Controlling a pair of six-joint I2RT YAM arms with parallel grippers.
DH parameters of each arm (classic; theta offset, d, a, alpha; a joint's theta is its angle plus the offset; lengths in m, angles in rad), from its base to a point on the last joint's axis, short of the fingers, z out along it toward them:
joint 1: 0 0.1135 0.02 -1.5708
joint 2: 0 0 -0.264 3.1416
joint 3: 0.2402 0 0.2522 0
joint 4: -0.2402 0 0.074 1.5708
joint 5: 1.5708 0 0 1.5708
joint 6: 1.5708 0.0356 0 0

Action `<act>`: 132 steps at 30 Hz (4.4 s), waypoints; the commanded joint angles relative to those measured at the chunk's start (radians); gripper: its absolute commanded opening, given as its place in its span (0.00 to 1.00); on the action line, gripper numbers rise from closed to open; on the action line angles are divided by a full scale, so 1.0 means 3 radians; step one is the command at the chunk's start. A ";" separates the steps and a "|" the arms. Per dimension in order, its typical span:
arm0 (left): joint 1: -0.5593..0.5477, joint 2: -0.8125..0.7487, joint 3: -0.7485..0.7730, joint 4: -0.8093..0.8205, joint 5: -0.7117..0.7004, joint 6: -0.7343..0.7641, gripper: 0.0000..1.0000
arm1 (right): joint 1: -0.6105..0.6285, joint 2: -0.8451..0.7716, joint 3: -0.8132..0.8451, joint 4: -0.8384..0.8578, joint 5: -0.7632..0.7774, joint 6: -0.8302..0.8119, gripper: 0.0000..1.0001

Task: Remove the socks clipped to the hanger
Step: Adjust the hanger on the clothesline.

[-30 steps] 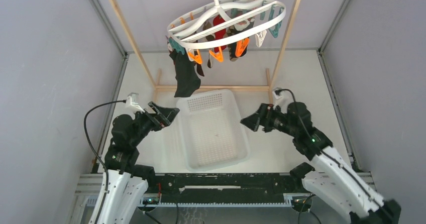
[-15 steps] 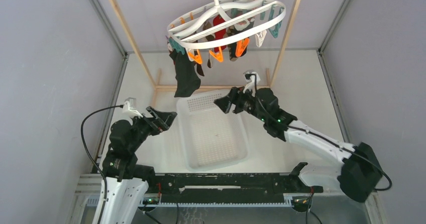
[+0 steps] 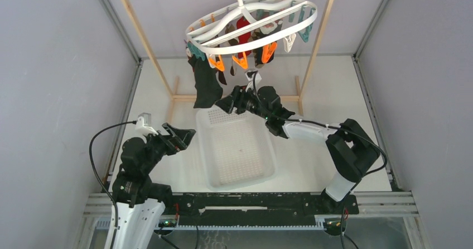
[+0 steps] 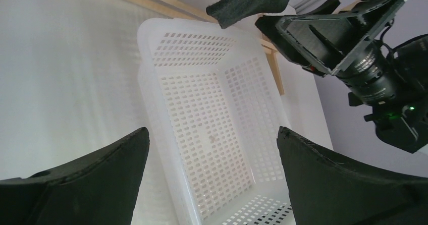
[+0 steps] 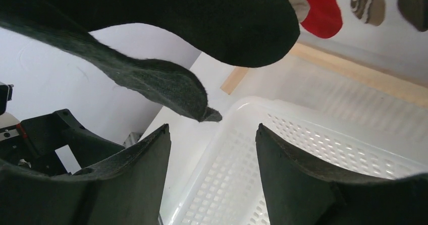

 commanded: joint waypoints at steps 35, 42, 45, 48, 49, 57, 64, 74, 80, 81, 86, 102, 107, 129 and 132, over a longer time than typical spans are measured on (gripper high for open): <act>-0.0014 -0.0130 0.0114 -0.0079 0.0067 0.0058 1.00 | 0.0169 0.0473 -0.0108 0.1581 -0.0569 0.0915 0.00; -0.0014 -0.0121 0.0172 -0.0078 0.0087 0.0068 1.00 | 0.0171 -0.0109 -0.0569 0.1472 -0.0560 0.0861 0.00; -0.0013 -0.0108 0.0228 -0.0076 0.0111 0.0068 1.00 | 0.0145 -0.0404 -0.0791 0.1463 -0.0553 0.0853 0.00; -0.0014 -0.0106 0.0268 -0.0087 0.0117 0.0065 1.00 | 0.0117 -0.0707 -0.1000 0.1422 -0.0543 0.0841 0.00; -0.0013 -0.0108 0.0270 -0.0088 0.0113 0.0059 1.00 | 0.0106 -0.0846 -0.1059 0.1390 -0.0533 0.0829 0.00; -0.0014 -0.0109 0.0294 -0.0083 0.0112 0.0032 1.00 | -0.0033 -0.1621 -0.1340 0.0981 -0.0488 0.0705 0.00; -0.0019 -0.0087 0.0343 -0.0079 0.0115 0.0022 1.00 | -0.0172 -0.2262 -0.1427 0.0627 -0.0491 0.0658 0.00; -0.0023 -0.0040 0.0459 -0.0081 0.0123 0.0017 1.00 | -0.0761 -0.2895 -0.1675 0.0388 -0.0684 0.0852 0.00; -0.0029 0.0007 0.0546 -0.0077 0.0118 0.0012 1.00 | -0.1246 -0.2996 -0.1768 0.0451 -0.0942 0.1086 0.00; -0.0033 0.0019 0.0564 -0.0076 0.0114 0.0012 1.00 | -0.1323 -0.2983 -0.1769 0.0478 -0.0980 0.1121 0.00; -0.0048 0.0119 0.0672 -0.0024 0.0107 0.0004 1.00 | -0.1634 -0.2800 -0.1769 0.0684 -0.1172 0.1340 0.00; -0.0501 0.0756 0.0961 0.0332 -0.0261 0.0114 1.00 | -0.2573 -0.1868 -0.1789 0.1559 -0.1707 0.1916 0.00; -0.0680 0.1002 0.1076 0.0366 -0.0615 0.0243 1.00 | -0.2690 -0.1462 -0.1765 0.2042 -0.1781 0.2207 0.00; -0.0699 0.1803 0.0947 0.1270 -0.1402 0.0586 1.00 | -0.2803 -0.0240 -0.1216 0.2678 -0.1998 0.2551 0.00; -0.0689 0.1762 0.0936 0.1252 -0.1596 0.0665 1.00 | -0.2841 -0.0041 -0.1131 0.2811 -0.2031 0.2614 0.00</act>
